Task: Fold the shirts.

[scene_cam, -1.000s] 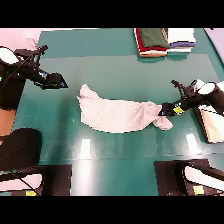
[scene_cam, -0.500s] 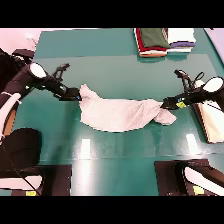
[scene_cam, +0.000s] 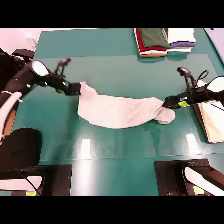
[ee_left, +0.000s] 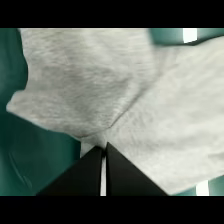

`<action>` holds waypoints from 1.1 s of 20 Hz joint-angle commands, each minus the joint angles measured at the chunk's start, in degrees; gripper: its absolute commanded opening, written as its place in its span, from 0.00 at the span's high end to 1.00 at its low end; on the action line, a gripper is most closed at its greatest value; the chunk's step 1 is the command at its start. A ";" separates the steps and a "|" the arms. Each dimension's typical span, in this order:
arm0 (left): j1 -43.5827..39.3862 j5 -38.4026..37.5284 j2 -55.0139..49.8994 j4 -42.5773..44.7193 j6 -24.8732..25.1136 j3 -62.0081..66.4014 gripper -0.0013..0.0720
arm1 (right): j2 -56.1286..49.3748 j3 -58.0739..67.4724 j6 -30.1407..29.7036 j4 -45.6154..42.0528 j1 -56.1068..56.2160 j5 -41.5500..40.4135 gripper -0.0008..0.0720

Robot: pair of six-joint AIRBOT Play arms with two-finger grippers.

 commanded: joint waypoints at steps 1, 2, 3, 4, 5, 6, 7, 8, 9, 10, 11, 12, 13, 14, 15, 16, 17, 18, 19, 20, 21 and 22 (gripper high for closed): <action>0.79 -0.11 9.22 5.44 0.00 9.55 0.96 | 5.92 5.16 0.07 0.00 -1.36 0.31 0.97; 0.79 -0.20 13.22 7.61 -0.04 13.31 0.96 | 7.91 8.50 0.11 0.00 -2.27 0.76 0.97; 0.79 -0.15 16.79 8.52 -0.04 16.50 0.96 | 9.97 12.31 0.22 0.02 -3.17 1.46 0.97; 0.79 -0.15 20.50 8.83 -0.02 19.61 0.96 | 11.91 15.87 0.68 0.00 -4.07 1.95 0.97; 0.79 -0.13 23.74 8.85 -0.02 21.94 0.96 | 13.62 18.71 1.29 0.00 -4.94 2.14 0.97; 0.79 -0.17 26.75 8.81 -0.02 23.87 0.96 | 15.54 21.24 1.86 0.00 -5.88 2.36 0.97; 0.79 -0.31 29.62 8.79 -0.04 25.64 0.96 | 17.03 23.37 2.10 0.00 -6.84 3.04 0.97; 0.79 -0.22 32.20 8.81 -0.22 26.91 0.96 | 18.27 25.79 2.14 0.00 -7.96 4.26 0.97; 0.79 -0.20 34.14 8.79 -0.46 27.76 0.96 | 19.10 28.04 2.16 0.02 -8.83 5.90 0.97; 0.79 -0.26 35.78 8.72 -0.63 28.46 0.96 | 19.76 30.45 2.19 0.00 -9.64 7.80 0.97; 0.79 -0.15 37.11 8.52 -1.03 28.46 0.96 | 20.17 32.63 2.49 -0.02 -10.56 9.53 0.97; 0.79 -0.87 37.66 8.50 -1.77 28.46 0.96 | 20.35 34.14 3.15 -0.02 -11.52 10.73 0.97; 0.79 -2.54 37.64 8.48 -1.92 28.46 0.96 | 20.35 35.34 3.72 0.00 -12.39 12.07 0.97; 0.79 -4.72 37.07 8.50 -1.95 28.13 0.96 | 20.28 35.78 3.74 0.04 -13.00 13.20 0.97; 0.79 -7.08 36.20 8.50 -1.92 26.88 0.96 | 20.28 35.34 3.96 0.00 -13.03 13.73 0.97; 0.79 -9.11 35.06 8.50 -1.92 24.72 0.96 | 20.31 33.77 4.31 0.09 -12.98 13.68 0.97; 0.79 -10.43 33.88 8.48 -1.92 21.73 0.96 | 20.31 31.15 4.74 0.15 -12.98 13.62 0.97; 0.79 -11.17 32.41 8.48 -1.92 17.64 0.96 | 20.31 27.98 5.14 0.15 -12.98 13.66 0.97; 0.79 -11.50 31.23 8.48 -1.90 13.42 0.96 | 20.31 24.35 5.16 0.57 -12.98 13.64 0.97; 0.79 -11.63 29.70 8.41 -1.86 8.55 0.96 | 20.31 20.09 5.14 0.70 -12.98 13.46 0.97; 0.79 -11.58 28.28 8.17 -1.79 3.87 0.96 | 20.31 16.04 5.11 0.63 -12.98 13.11 0.97; 0.79 -11.34 26.80 8.02 -1.14 -1.25 0.96 | 20.31 11.56 5.09 0.63 -12.98 12.15 0.97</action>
